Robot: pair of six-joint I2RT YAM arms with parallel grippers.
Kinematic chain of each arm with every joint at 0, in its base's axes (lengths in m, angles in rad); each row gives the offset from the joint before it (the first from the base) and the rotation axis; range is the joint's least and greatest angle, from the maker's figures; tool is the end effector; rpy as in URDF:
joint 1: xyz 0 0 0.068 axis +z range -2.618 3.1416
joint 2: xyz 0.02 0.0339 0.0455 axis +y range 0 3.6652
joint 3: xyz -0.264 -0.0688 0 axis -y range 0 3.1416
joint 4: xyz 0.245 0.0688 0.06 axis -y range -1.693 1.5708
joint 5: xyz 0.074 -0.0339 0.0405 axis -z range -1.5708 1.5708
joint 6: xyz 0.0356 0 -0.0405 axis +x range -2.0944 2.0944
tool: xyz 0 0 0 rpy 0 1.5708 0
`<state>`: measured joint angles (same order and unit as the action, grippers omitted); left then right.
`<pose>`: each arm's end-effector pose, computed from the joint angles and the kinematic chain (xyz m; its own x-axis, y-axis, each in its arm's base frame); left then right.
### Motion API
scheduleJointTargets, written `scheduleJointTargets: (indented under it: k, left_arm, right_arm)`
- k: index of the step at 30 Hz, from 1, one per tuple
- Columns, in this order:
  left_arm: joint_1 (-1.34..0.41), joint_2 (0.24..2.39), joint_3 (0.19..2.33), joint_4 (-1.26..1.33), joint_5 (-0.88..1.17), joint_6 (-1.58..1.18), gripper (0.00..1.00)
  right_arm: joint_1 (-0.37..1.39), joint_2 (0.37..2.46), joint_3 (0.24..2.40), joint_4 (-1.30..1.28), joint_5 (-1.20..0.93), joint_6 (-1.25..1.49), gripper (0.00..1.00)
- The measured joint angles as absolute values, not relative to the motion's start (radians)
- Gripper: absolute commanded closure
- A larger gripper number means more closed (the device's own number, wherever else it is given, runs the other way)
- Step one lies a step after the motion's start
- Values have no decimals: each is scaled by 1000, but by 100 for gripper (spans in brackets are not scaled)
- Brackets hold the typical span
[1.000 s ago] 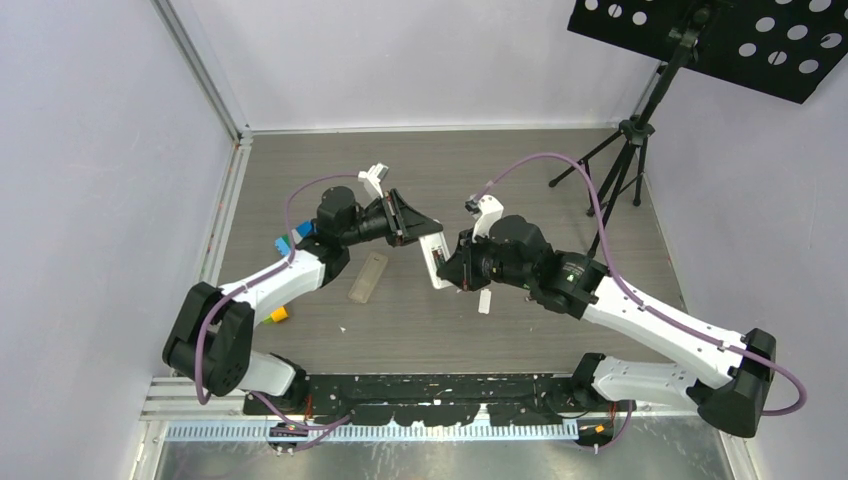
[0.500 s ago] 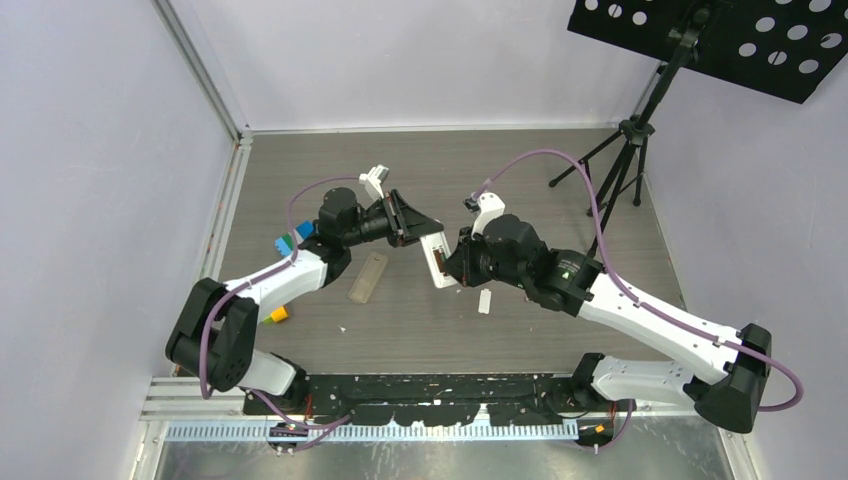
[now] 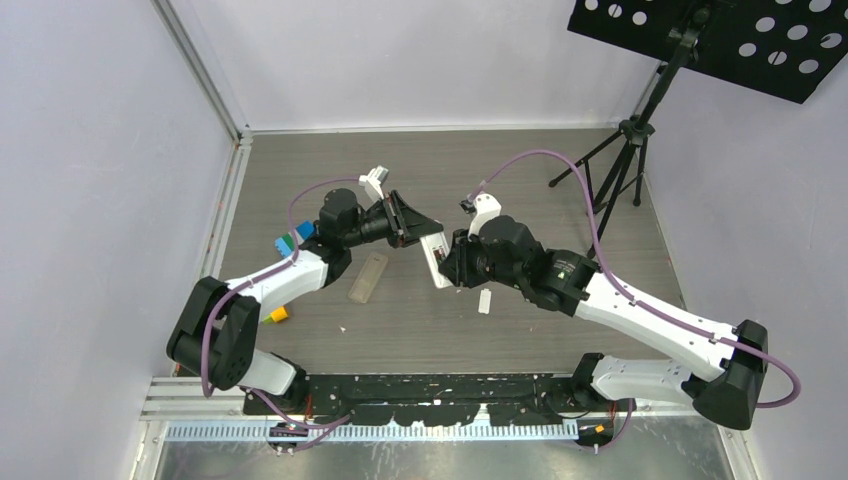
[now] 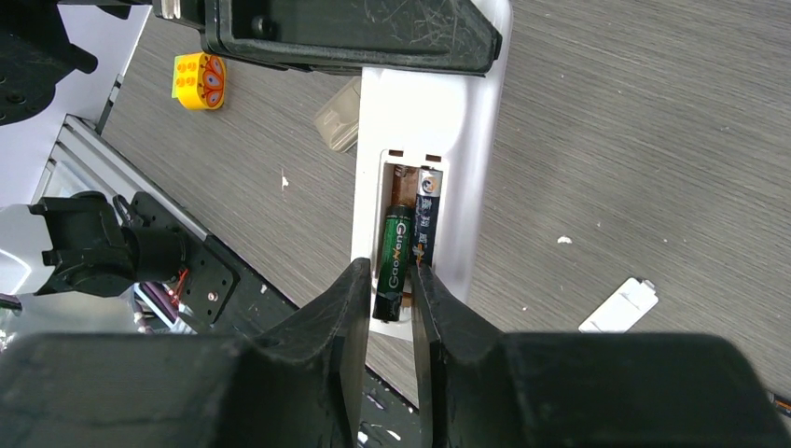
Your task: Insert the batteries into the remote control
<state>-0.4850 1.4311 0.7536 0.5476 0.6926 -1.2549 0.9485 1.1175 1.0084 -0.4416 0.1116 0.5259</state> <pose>0.2657 -0.1657 0.2550 -0.9091 -0.3478 -0.2294 0.1766 0.1772 -0.9682 0.1476 0.1989 0.3266 -0.6414 -0.0382 -0.7663 -0.4974 0.7811 0.3774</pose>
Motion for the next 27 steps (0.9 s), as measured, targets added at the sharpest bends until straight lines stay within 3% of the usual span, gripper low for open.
scheduleJointTargets:
  k: [17, 21, 27]
  left_arm:
    - [-485, 1419, 724, 597, 656, -1357, 100]
    - [-485, 1369, 691, 604, 609, -1416, 100]
    - [-485, 1285, 674, 634, 525, -1521, 100]
  right_arm:
    - [952, 1079, 1006, -385, 173, 586, 69]
    - [952, 1028, 994, -318, 181, 621, 64]
    - [952, 959, 978, -231, 200, 681, 47]
